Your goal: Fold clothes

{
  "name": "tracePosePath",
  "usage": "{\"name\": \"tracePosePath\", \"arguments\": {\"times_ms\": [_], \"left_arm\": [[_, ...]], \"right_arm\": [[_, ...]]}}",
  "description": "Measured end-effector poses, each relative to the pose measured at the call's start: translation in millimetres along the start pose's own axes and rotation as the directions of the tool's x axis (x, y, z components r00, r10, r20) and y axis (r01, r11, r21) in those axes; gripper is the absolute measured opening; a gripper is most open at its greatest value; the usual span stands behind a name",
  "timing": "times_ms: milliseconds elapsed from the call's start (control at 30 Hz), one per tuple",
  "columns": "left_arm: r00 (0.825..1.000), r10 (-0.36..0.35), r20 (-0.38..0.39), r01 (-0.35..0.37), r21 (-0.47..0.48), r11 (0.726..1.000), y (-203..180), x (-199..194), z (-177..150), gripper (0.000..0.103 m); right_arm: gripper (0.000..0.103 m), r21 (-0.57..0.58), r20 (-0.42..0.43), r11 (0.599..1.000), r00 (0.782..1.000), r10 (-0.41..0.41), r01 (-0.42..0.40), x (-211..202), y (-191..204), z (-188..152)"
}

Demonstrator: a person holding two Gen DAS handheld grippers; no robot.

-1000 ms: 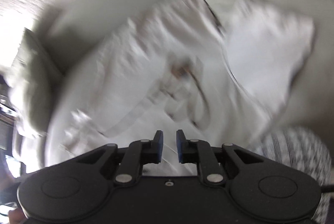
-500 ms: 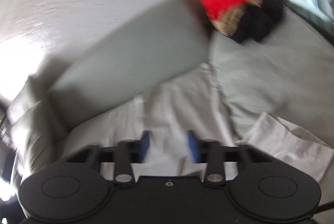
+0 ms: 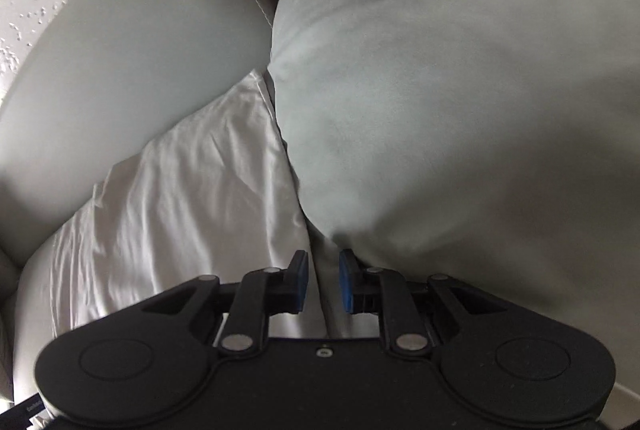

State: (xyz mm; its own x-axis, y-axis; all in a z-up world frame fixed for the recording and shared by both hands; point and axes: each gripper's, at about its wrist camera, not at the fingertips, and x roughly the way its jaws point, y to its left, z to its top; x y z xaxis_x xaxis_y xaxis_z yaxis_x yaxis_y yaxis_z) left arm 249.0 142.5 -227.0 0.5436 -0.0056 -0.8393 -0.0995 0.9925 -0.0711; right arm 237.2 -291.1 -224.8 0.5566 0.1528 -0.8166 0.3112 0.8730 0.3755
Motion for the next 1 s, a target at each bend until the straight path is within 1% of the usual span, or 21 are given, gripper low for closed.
{"name": "tracePosePath", "arguments": {"times_ms": [67, 167, 233, 267, 300, 333, 367, 433, 467, 500, 533, 600, 633, 700, 733, 800, 833, 867, 900, 933, 1000], "left_arm": [[1.0, 0.001, -0.005, -0.001, -0.022, 1.0, 2.0, -0.7, 0.9, 0.006], [1.0, 0.009, -0.007, -0.009, -0.018, 1.0, 1.4, -2.2, 0.4, 0.007], [1.0, 0.011, -0.008, -0.011, -0.019, 1.0, 0.8, -3.3, -0.7, 0.007], [1.0, 0.011, -0.008, -0.011, -0.021, 1.0, 0.5, -3.6, -1.0, 0.007], [1.0, 0.011, -0.009, -0.012, -0.023, 1.0, 0.9, -3.0, -1.3, 0.007], [1.0, 0.013, -0.01, -0.013, -0.024, 1.0, 0.8, -2.2, -1.5, 0.007], [1.0, 0.015, -0.011, -0.015, -0.025, 1.0, -0.1, -1.8, -1.5, 0.007], [1.0, 0.021, -0.011, -0.021, -0.019, 1.0, -2.7, -1.6, -1.8, 0.007], [1.0, 0.024, -0.011, -0.024, -0.015, 1.0, -4.4, -1.1, -1.8, 0.007], [1.0, 0.027, -0.011, -0.027, -0.011, 1.0, -5.3, -1.1, -2.3, 0.007], [0.999, 0.03, -0.011, -0.03, -0.008, 1.0, -6.1, -1.3, -2.8, 0.007], [0.999, 0.033, -0.012, -0.033, -0.003, 0.999, -7.6, -1.4, -3.1, 0.007], [0.999, 0.033, -0.011, -0.033, -0.002, 0.999, -7.3, -1.7, -3.4, 0.007], [0.999, 0.033, -0.011, -0.033, -0.002, 0.999, -8.3, -1.0, -2.2, 0.009], [0.999, 0.032, -0.012, -0.032, 0.002, 0.999, -10.6, 1.1, 1.3, 0.009], [0.999, 0.037, -0.01, -0.037, 0.009, 0.999, -9.7, -2.8, -1.1, 0.009], [0.999, 0.041, -0.008, -0.041, 0.012, 0.999, -9.1, -5.5, -2.2, 0.009], [0.999, 0.045, -0.004, -0.045, 0.014, 0.999, -9.0, -7.8, -2.1, 0.009], [0.999, 0.05, -0.001, -0.05, 0.017, 0.999, -9.0, -10.1, -2.0, 0.009], [0.999, 0.054, 0.003, -0.054, 0.019, 0.998, -9.0, -12.4, -1.9, 0.009], [0.998, 0.062, 0.01, -0.062, 0.024, 0.998, -8.9, -17.0, -1.7, 0.009]], "right_arm": [[0.017, -0.007, -0.016, 1.0, 1.0, 0.003, -0.003, 8.9, 1.0, 2.0], [0.017, 0.008, -0.035, 1.0, 0.999, 0.027, -0.027, 20.5, 0.7, 7.1], [0.026, 0.03, -0.042, 0.998, 0.997, 0.06, -0.058, 20.4, 0.5, 6.6], [0.027, 0.036, -0.045, 0.997, 0.996, 0.072, -0.07, 20.6, 1.4, 6.7], [0.03, 0.027, -0.05, 0.997, 0.996, 0.074, -0.072, 21.5, 4.1, 6.6], [0.03, 0.004, -0.052, 0.998, 0.996, 0.067, -0.067, 22.6, 7.4, 5.1], [0.029, -0.027, -0.05, 0.998, 0.997, 0.054, -0.055, 22.8, 10.9, 2.9], [0.022, -0.074, -0.039, 0.996, 0.998, 0.041, -0.044, 23.0, 16.5, -1.2], [0.018, -0.086, -0.031, 0.995, 0.999, 0.04, -0.042, 22.4, 18.0, -2.8], [0.007, -0.086, -0.021, 0.995, 0.999, 0.04, -0.042, 20.8, 18.0, -3.8], [0.003, -0.087, -0.008, 0.996, 0.999, 0.031, -0.032, 18.6, 18.1, -4.7], [0.002, -0.12, 0.055, 0.992, 0.998, -0.029, 0.036, 9.3, 19.7, -7.3], [0.002, -0.152, 0.107, 0.984, 0.991, -0.075, 0.091, 2.9, 21.5, -8.7], [0.001, -0.209, 0.2, 0.956, 0.966, -0.164, 0.206, -7.2, 26.7, -11.1], [0.001, -0.244, 0.22, 0.937, 0.955, -0.199, 0.251, -7.1, 30.5, -11.5], [0.001, -0.352, 0.215, 0.878, 0.941, -0.261, 0.323, 4.3, 40.2, -15.3], [0.002, -0.395, 0.213, 0.852, 0.937, -0.278, 0.343, 8.1, 44.5, -17.6], [0.005, -0.413, 0.215, 0.843, 0.936, -0.278, 0.345, 6.9, 47.4, -18.9], [0.011, -0.415, 0.213, 0.847, 0.94, -0.266, 0.333, 2.9, 48.1, -19.1], [0.018, -0.387, 0.207, 0.872, 0.95, -0.236, 0.301, -5.4, 45.6, -17.5], [0.026, -0.306, 0.204, 0.924, 0.964, -0.171, 0.228, -23.9, 37.5, -14.5]]}}
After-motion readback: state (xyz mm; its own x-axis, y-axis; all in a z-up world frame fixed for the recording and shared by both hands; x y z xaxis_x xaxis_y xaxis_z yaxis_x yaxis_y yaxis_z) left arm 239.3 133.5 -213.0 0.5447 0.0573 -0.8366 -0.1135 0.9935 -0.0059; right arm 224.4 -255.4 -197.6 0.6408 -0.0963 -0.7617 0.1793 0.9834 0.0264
